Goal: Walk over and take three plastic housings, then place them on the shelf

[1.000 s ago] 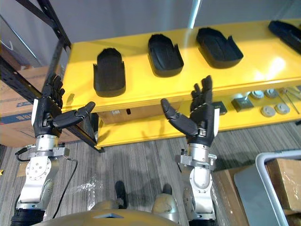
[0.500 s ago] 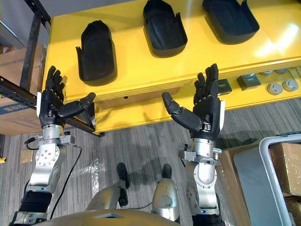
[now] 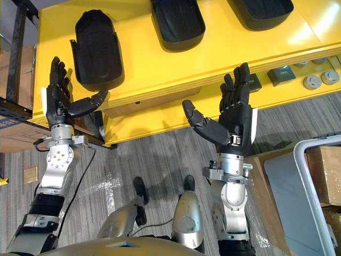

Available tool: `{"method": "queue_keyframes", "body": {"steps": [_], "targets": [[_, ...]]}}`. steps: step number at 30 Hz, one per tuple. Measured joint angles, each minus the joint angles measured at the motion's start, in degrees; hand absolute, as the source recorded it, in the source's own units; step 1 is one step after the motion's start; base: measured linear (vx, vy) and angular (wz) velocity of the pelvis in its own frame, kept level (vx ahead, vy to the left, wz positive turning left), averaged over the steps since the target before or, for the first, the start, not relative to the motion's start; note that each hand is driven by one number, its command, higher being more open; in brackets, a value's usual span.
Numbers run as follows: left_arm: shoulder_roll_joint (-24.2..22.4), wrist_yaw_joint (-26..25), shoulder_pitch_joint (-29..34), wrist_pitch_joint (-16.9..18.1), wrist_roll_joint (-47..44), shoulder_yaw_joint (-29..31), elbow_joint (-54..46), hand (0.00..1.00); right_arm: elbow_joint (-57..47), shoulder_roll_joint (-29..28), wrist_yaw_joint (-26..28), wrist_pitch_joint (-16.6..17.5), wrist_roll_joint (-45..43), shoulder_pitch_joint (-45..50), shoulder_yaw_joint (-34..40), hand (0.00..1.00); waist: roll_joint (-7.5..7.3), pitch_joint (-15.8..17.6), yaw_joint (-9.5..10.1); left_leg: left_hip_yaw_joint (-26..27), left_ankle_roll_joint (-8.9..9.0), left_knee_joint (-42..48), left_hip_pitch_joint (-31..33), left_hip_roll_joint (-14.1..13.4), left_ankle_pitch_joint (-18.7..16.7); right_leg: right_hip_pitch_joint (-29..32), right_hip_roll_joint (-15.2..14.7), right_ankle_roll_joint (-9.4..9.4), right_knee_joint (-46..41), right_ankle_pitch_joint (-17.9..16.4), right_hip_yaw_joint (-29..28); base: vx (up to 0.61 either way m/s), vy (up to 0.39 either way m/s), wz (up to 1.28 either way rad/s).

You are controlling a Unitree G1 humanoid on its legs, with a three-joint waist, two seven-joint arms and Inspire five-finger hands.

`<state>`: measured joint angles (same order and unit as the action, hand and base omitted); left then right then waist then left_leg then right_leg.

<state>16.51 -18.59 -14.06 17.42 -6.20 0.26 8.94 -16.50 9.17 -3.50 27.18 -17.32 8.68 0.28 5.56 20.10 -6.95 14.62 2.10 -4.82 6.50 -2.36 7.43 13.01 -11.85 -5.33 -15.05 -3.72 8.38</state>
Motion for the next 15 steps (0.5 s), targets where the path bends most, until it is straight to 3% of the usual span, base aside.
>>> {"method": "queue_keyframes", "body": {"steps": [15], "targets": [[3.3, -2.6, -4.2, -0.3, 0.1, -0.4, 7.8, 1.00, 0.0, 0.1, 3.2, 0.0, -3.8, 1.9, 0.4, 1.00, 0.21, 0.3, -1.45, 1.6, 0.44, 0.0, -1.2, 0.0, -0.3, 0.7, 0.1, 0.04, -2.0, -0.9, -1.8, 0.01, -0.009, -0.05]]}}
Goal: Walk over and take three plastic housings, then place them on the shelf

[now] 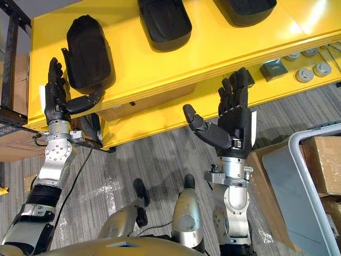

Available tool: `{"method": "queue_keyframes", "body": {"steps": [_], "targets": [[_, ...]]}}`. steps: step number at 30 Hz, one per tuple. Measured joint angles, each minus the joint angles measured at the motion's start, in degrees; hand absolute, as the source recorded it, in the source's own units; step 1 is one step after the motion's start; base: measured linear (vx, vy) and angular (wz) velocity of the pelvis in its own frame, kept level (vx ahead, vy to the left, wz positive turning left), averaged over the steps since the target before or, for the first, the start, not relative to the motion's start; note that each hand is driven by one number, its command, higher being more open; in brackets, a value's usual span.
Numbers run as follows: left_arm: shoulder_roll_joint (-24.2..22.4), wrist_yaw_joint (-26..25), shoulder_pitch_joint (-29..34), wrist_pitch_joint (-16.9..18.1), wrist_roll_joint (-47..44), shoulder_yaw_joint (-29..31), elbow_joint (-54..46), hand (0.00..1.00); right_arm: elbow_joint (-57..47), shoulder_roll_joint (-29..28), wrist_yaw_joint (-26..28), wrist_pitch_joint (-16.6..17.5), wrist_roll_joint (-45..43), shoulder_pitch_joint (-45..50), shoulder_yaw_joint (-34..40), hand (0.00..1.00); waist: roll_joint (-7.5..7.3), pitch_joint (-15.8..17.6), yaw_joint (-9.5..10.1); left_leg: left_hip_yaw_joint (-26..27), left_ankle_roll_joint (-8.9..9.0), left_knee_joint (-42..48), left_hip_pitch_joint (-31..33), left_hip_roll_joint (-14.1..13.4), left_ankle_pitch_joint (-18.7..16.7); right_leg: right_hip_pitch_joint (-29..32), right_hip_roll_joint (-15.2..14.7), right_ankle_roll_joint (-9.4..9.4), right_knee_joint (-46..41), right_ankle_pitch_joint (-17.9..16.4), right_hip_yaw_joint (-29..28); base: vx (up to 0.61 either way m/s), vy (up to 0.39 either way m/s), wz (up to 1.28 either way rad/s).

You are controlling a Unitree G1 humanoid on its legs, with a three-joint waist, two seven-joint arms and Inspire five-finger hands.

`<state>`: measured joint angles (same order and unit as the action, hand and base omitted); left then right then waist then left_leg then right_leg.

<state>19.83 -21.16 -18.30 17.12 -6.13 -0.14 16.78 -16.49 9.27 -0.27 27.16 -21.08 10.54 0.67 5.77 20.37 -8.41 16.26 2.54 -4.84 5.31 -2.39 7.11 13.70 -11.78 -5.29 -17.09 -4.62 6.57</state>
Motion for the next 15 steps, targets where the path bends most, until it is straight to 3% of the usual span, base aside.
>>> {"method": "queue_keyframes", "body": {"steps": [9, 15], "targets": [[0.0, -4.2, -2.8, -0.3, 0.0, -0.1, 4.0, 1.00, 0.0, 0.0, 1.1, 0.0, 0.0, 0.2, -0.3, 1.00, 0.10, 0.0, -0.95, 0.5, -0.42, 0.0, -0.3, 0.1, 0.3, 0.1, 0.0, -0.12, -0.2, 0.1, -0.5, 0.01, -0.007, -0.02], [0.0, -6.9, -5.3, -1.4, -0.5, -0.1, 6.5, 1.00, 0.0, 0.0, 1.1, -0.1, -0.1, 0.2, -0.7, 1.00, 0.99, 0.5, -1.32, 0.8, -0.46, 0.0, -0.3, 0.1, 0.3, 0.3, 0.0, -0.25, -0.2, 0.2, -0.8, 0.01, -0.004, -0.01]]}}
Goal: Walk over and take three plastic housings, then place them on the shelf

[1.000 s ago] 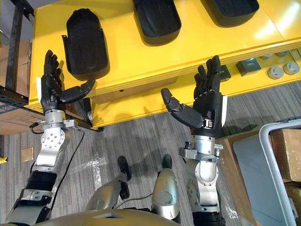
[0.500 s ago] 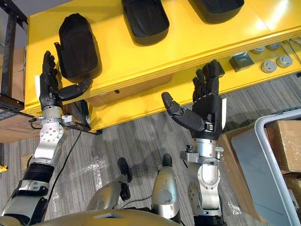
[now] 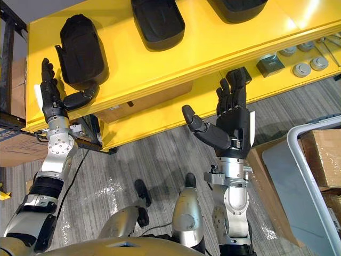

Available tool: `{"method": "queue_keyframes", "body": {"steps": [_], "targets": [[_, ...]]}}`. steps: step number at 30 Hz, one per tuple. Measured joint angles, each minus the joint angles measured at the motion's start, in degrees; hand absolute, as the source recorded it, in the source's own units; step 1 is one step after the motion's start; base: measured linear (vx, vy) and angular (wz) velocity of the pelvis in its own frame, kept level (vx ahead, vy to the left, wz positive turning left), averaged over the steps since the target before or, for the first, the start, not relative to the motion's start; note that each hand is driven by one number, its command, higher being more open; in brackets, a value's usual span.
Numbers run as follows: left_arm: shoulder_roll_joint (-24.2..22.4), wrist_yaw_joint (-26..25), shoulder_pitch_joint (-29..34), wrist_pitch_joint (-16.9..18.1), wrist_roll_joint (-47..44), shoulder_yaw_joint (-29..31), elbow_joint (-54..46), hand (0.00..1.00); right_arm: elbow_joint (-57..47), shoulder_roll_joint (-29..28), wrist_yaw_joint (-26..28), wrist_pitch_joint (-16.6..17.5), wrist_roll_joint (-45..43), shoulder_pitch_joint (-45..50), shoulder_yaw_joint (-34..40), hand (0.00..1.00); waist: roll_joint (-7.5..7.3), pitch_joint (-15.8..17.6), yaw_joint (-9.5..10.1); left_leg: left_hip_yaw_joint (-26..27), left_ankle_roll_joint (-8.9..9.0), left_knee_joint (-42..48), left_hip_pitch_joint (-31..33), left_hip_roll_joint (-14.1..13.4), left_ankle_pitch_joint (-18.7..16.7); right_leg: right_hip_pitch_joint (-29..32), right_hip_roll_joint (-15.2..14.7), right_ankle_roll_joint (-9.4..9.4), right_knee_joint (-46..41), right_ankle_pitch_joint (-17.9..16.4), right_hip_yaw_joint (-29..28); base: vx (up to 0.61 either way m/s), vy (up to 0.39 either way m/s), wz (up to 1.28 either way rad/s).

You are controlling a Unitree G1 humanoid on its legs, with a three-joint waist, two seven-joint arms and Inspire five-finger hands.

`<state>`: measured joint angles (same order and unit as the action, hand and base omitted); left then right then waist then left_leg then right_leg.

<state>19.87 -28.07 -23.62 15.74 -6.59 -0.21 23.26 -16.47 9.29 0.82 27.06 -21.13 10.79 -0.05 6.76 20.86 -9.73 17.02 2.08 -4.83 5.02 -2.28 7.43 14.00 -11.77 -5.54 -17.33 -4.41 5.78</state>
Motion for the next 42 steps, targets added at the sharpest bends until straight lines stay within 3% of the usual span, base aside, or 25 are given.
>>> {"method": "queue_keyframes", "body": {"steps": [15, 26, 29, 32, 34, 37, 42], "targets": [[0.5, -2.6, -7.6, -2.3, -2.1, 0.2, 1.6, 1.00, 0.0, 0.0, -0.3, -0.5, 0.0, -0.8, -2.4, 1.00, -0.60, 2.4, 0.13, 0.3, -0.13, 0.0, 0.6, 0.0, 0.1, 1.0, 0.1, -0.01, -0.4, 0.0, -0.4, 0.02, -0.010, -0.01], [1.4, -1.0, -7.1, -2.1, -2.2, 0.6, 0.5, 1.00, 0.0, -0.4, -0.2, -0.5, 0.1, -0.1, -2.8, 1.00, -1.21, 2.8, 0.14, 0.2, -0.18, 0.0, 0.2, -0.2, 0.1, 0.1, 0.4, 0.01, 0.2, 0.0, -0.2, 0.02, -0.008, 0.00], [1.1, 1.2, 0.4, -2.1, -2.0, 0.6, -7.6, 1.00, -0.2, -1.2, -0.2, -0.4, 0.2, 1.3, -2.7, 1.00, -1.21, 2.8, 0.11, -0.2, -0.22, 0.0, -0.9, -0.2, 0.0, -1.5, 0.5, 0.02, 0.8, 0.0, 0.3, 0.03, -0.006, 0.05], [-1.5, 3.4, 12.8, -2.1, -1.8, 0.6, -20.0, 1.00, -0.4, -2.7, -0.1, -0.4, 0.5, 3.5, -2.6, 1.00, -1.04, 2.6, 0.36, -1.2, -0.13, 0.0, -2.3, -0.3, -0.4, -4.3, 0.6, 0.01, 2.6, 0.0, 1.7, 0.06, -0.001, 0.15], [-5.9, 5.0, 22.6, -2.1, -0.1, 0.5, -28.2, 1.00, -1.4, -3.6, -0.1, -0.4, 0.7, 5.8, -2.2, 1.00, -0.63, 1.0, 2.01, -1.9, 0.10, 0.0, -2.4, -0.4, -0.9, -5.5, 0.7, -0.01, 3.8, 0.0, 2.7, 0.06, 0.007, 0.18], [-9.9, 8.0, 32.2, -2.0, 0.2, 0.6, -33.1, 1.00, -1.8, -4.6, -0.1, -0.4, 0.7, 7.7, -2.2, 1.00, -0.12, -2.5, 3.85, -3.7, 0.36, 0.0, -3.1, -0.7, -1.2, -8.3, 0.7, -0.07, 5.7, 0.0, 4.9, 0.08, 0.007, 0.31], [-12.2, 14.9, 40.2, -1.6, -3.7, 0.5, -37.7, 1.00, -1.8, -5.2, -2.1, -0.3, 2.9, 8.0, -3.1, 1.00, -0.19, -7.2, 6.87, -5.5, 0.85, -0.1, -4.7, -0.9, -2.2, -12.7, 0.9, -0.42, 8.8, 0.3, 7.5, 0.04, 0.010, 0.23]]}}
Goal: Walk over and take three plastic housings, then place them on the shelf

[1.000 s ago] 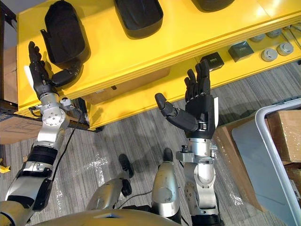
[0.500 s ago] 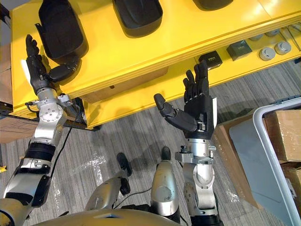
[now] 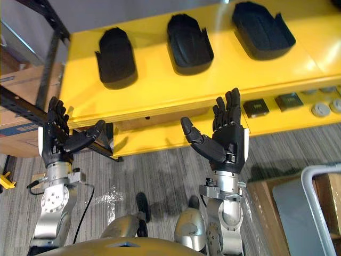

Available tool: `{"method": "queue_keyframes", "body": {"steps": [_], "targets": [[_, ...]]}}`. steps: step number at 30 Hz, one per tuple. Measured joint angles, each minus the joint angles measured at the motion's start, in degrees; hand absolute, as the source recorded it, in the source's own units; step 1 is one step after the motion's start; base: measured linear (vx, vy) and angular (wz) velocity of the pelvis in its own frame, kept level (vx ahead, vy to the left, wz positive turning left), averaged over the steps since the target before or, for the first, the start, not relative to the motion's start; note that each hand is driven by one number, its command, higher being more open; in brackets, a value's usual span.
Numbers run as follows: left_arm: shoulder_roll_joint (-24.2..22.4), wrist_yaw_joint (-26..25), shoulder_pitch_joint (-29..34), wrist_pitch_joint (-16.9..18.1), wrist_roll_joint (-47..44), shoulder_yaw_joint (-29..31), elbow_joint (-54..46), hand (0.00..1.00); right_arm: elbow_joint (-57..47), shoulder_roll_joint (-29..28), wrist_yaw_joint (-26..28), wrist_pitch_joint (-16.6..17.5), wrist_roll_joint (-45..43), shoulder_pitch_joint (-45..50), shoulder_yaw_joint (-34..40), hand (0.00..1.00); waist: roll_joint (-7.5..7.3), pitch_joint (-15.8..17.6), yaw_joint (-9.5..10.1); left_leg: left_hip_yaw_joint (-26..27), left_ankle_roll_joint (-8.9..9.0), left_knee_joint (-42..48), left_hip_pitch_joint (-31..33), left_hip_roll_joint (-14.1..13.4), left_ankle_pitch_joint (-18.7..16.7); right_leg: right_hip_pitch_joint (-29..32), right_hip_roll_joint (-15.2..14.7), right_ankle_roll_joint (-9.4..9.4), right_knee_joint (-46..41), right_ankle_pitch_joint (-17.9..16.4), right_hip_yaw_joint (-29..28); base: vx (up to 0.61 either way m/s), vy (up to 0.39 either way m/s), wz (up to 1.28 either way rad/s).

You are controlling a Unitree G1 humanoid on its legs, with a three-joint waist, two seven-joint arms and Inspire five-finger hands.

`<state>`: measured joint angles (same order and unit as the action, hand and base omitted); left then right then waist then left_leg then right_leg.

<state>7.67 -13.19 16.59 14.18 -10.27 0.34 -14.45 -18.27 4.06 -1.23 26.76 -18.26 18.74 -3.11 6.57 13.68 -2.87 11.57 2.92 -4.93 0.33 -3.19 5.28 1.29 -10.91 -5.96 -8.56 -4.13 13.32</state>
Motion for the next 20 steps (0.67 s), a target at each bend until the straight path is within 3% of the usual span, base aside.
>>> {"method": "queue_keyframes", "body": {"steps": [5, 8, 10, 14, 17, 20], "targets": [[-0.4, 9.6, 2.0, 0.7, -8.8, -1.5, -1.0, 1.00, 0.8, -0.5, -4.3, 0.0, 4.2, -0.5, 0.2, 1.00, -0.90, -3.4, 0.84, -0.5, 0.12, -0.2, -0.8, 0.2, -0.6, -2.8, 0.1, -0.56, 3.3, 1.3, 1.2, 0.01, 0.020, 0.07], [-0.4, 10.8, 2.0, 0.8, -9.2, -3.3, -0.9, 1.00, 4.3, -0.5, -7.0, 0.1, 5.1, -1.8, 0.6, 1.00, -1.83, -5.1, 0.84, -0.9, 0.04, -0.2, -0.9, 0.3, -0.6, -4.0, 0.1, -0.63, 4.8, 1.9, 2.0, 0.03, 0.017, 0.08], [-0.4, 9.6, 2.4, 1.1, -3.3, -4.0, -0.6, 1.00, 8.1, -0.5, -11.0, 0.0, 8.2, -2.1, 1.1, 1.00, -2.52, -6.1, 1.00, -1.3, -0.07, -0.2, -1.0, 0.5, -0.7, -4.7, 0.1, -0.65, 5.4, 2.1, 2.2, 0.03, 0.015, 0.09], [-0.7, 4.2, 4.8, 2.4, 6.1, -3.1, 4.4, 1.00, 12.1, -0.5, -17.4, -0.1, 11.8, -1.7, 3.5, 1.00, -2.49, -6.6, 1.14, -1.5, -0.15, -0.2, -0.9, 0.6, -0.7, -4.9, 0.1, -0.72, 6.0, 2.5, 2.5, 0.01, 0.007, 0.03], [-2.3, 0.9, 7.1, 2.5, 5.9, -1.3, 13.7, 1.00, 17.8, -0.5, -19.2, 0.1, 10.7, -0.1, 7.6, 1.00, -2.99, -7.7, 1.16, -2.2, -0.37, -0.2, -0.9, 0.6, -0.5, -5.7, 0.2, -0.73, 6.7, 2.5, 3.6, 0.03, -0.006, 0.10], [-3.3, -4.5, 7.2, 2.8, 3.5, 0.9, 29.8, 1.00, 28.9, -1.3, -19.1, 0.2, 7.0, 0.6, 10.8, 1.00, -3.91, -8.1, 1.33, -2.6, -0.12, -0.2, -1.3, 0.4, -0.7, -6.4, 0.5, -0.50, 7.0, 2.4, 3.8, 0.02, -0.007, 0.06]]}}
